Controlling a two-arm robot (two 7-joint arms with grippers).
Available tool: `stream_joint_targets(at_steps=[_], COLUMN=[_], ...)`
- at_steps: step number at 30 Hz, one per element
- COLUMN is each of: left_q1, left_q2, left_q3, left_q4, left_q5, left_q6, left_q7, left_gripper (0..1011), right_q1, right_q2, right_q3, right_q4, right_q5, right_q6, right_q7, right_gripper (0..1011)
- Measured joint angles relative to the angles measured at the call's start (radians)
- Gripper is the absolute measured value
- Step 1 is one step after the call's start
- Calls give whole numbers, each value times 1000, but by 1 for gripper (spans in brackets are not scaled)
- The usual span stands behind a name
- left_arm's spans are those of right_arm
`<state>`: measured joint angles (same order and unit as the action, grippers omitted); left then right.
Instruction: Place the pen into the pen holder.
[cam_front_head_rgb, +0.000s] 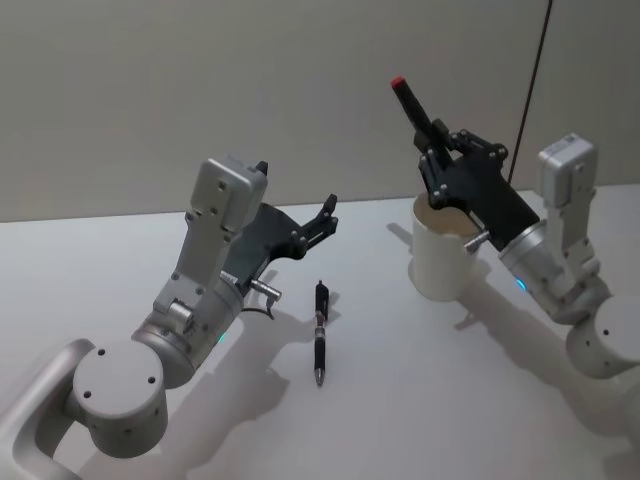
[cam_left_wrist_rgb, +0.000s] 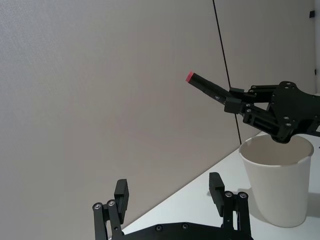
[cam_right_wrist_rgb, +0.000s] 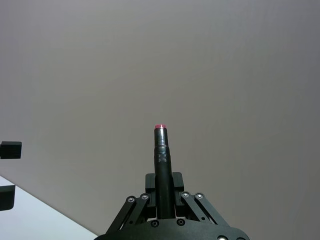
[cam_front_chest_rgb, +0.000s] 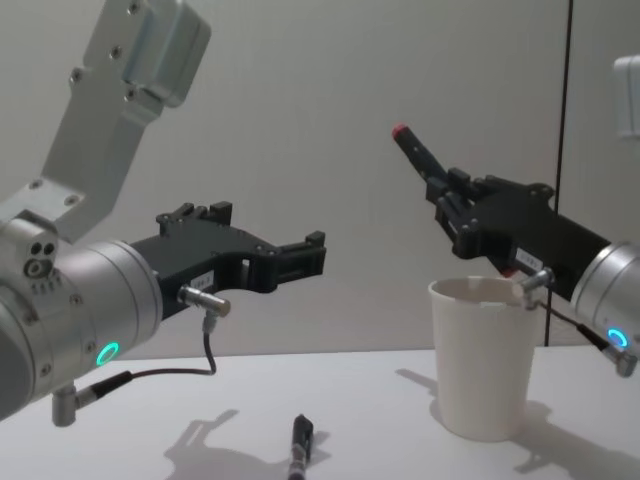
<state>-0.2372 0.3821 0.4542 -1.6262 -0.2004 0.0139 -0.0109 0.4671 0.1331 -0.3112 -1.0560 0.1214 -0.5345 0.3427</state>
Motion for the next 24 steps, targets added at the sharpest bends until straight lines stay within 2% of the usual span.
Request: stream_joint_targets(at_steps=[19, 22, 24], left_q1=[0, 0, 0], left_q2=[0, 0, 0], left_q3=[0, 0, 0], left_q4=[0, 0, 0], left_q5=[0, 0, 0], left_q6=[0, 0, 0], left_q7=[0, 0, 0], left_gripper=[1001, 1001, 1001], right_q1=[11, 12, 12], right_q2=[-13, -14, -14], right_q3=[-9, -10, -10], right_q4=[44, 47, 48], right_q5=[-14, -15, -16], right_q6=[-7, -7, -7], right_q7=[-2, -2, -2], right_gripper=[187, 306, 340])
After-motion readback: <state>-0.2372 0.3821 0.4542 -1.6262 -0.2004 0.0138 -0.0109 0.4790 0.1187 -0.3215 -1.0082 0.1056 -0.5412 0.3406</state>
